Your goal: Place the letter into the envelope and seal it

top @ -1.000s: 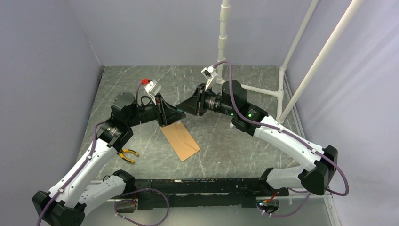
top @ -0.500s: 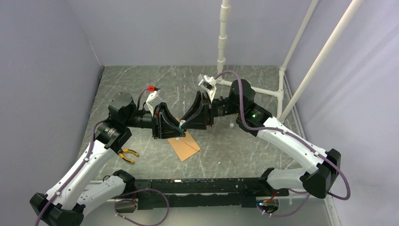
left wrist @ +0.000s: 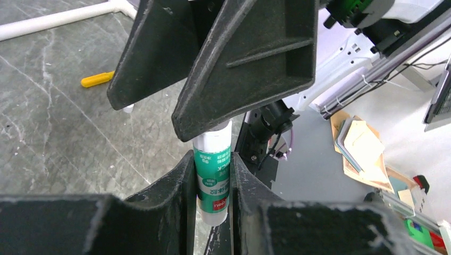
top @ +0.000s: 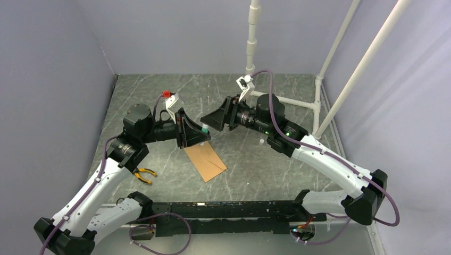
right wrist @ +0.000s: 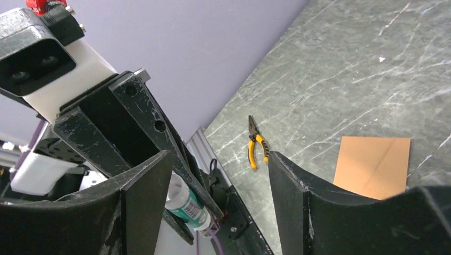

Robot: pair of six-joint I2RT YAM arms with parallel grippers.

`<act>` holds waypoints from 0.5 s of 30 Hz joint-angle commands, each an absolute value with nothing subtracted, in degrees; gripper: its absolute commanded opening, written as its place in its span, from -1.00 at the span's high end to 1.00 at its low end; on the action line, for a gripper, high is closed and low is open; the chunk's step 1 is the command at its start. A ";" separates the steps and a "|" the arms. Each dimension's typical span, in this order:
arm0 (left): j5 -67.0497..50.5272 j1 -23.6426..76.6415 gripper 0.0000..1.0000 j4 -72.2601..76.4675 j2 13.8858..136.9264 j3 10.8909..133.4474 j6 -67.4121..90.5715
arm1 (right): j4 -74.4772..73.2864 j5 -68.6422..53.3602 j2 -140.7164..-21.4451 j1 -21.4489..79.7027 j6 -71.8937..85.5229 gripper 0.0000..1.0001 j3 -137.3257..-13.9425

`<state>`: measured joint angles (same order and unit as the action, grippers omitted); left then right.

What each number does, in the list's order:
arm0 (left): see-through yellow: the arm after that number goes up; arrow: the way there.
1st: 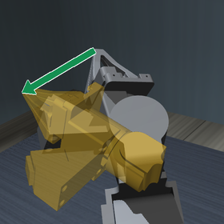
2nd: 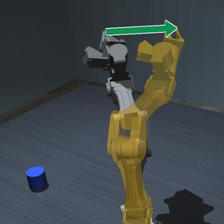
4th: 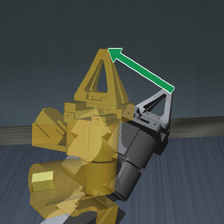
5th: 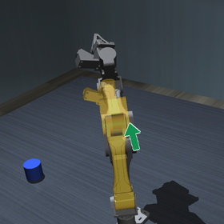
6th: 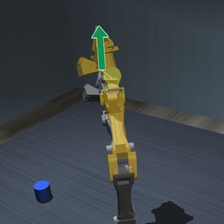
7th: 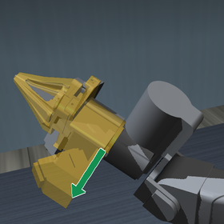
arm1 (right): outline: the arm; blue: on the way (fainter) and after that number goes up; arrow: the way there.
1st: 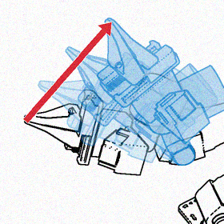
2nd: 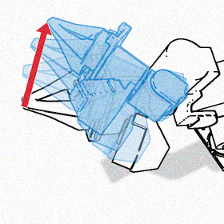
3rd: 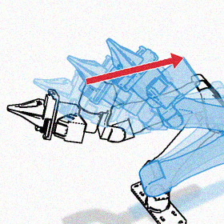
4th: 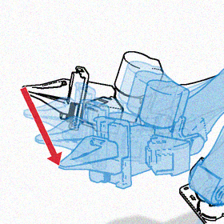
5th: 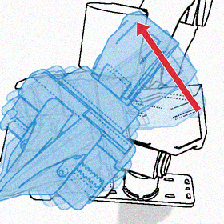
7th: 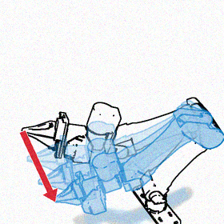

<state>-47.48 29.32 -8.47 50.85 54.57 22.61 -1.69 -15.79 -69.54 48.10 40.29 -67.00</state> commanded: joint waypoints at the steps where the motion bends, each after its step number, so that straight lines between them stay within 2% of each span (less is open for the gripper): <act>1: -42.60 29.18 0.95 -6.20 50.37 54.37 24.52 | -0.33 -11.90 -68.73 49.03 43.44 -0.37 -67.12; 6: -43.44 29.18 0.95 -5.68 50.95 53.98 25.11 | -0.26 -12.10 -68.29 49.48 43.81 -0.55 -66.99; 10: -43.54 29.14 0.95 -5.80 51.24 53.79 25.29 | -0.24 -13.18 -68.47 49.54 43.47 -0.58 -67.21; 12: -43.30 29.18 0.95 -5.56 51.16 53.83 25.39 | -0.26 -13.67 -68.94 49.57 43.15 -0.45 -67.81; 15: -43.14 29.17 0.95 -5.28 50.94 53.88 25.57 | -2.11 -14.81 -70.23 49.57 42.43 0.03 -69.56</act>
